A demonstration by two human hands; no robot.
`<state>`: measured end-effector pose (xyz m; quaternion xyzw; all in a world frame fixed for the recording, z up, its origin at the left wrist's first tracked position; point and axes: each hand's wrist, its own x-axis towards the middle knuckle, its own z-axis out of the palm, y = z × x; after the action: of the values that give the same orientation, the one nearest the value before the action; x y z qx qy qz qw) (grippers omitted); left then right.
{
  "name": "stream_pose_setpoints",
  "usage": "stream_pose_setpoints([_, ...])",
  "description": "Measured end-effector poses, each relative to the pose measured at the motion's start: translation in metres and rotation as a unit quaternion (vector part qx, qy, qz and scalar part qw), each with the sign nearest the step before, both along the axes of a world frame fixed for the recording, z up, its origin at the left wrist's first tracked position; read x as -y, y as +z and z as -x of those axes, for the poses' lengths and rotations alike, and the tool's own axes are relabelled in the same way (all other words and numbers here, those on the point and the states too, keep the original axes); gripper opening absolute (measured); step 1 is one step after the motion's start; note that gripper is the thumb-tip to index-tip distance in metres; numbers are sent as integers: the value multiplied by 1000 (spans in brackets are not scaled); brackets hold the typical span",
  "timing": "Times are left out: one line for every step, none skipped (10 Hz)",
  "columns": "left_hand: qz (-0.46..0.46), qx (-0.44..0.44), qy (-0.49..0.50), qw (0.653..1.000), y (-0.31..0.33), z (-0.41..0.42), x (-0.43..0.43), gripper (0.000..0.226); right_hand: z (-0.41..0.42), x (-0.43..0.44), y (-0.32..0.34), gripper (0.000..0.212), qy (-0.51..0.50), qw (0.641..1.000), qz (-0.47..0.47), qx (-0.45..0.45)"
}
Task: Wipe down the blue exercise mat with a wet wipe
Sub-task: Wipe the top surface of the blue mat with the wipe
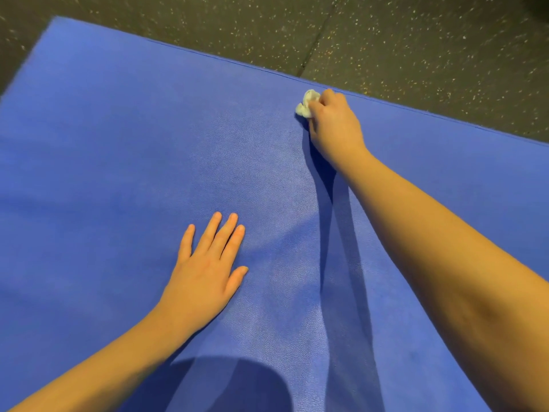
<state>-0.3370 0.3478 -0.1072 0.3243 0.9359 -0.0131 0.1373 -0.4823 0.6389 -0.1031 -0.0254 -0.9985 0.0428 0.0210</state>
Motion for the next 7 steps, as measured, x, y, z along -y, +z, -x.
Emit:
stream_pose_setpoints([-5, -14, -2, 1000, 0, -1, -1, 64, 6, 0, -1, 34, -2, 1000, 31, 6])
stream_pose_setpoints([-5, -17, -2, 1000, 1, -1, -2, 64, 12, 10, 1, 37, 41, 996, 69, 29])
stream_pose_setpoints([-1, -15, -3, 1000, 0, -1, -2, 63, 14, 14, 3, 20, 62, 997, 47, 15])
stream_pose_setpoints([-1, -14, -2, 1000, 1, -2, -1, 63, 15, 14, 10, 13, 48, 998, 34, 8])
stream_pose_setpoints([0, -15, -5, 1000, 1, -2, -1, 63, 14, -6, 8, 23, -71, 997, 28, -17])
stream_pose_setpoints([-5, -18, -4, 1000, 0, -2, -1, 62, 11, -32, 2, 27, -167, 981, 86, -45])
stream_pose_setpoints([-4, -19, -1, 1000, 0, -2, -1, 63, 6, -21, 2, 21, -53, 994, 92, 2])
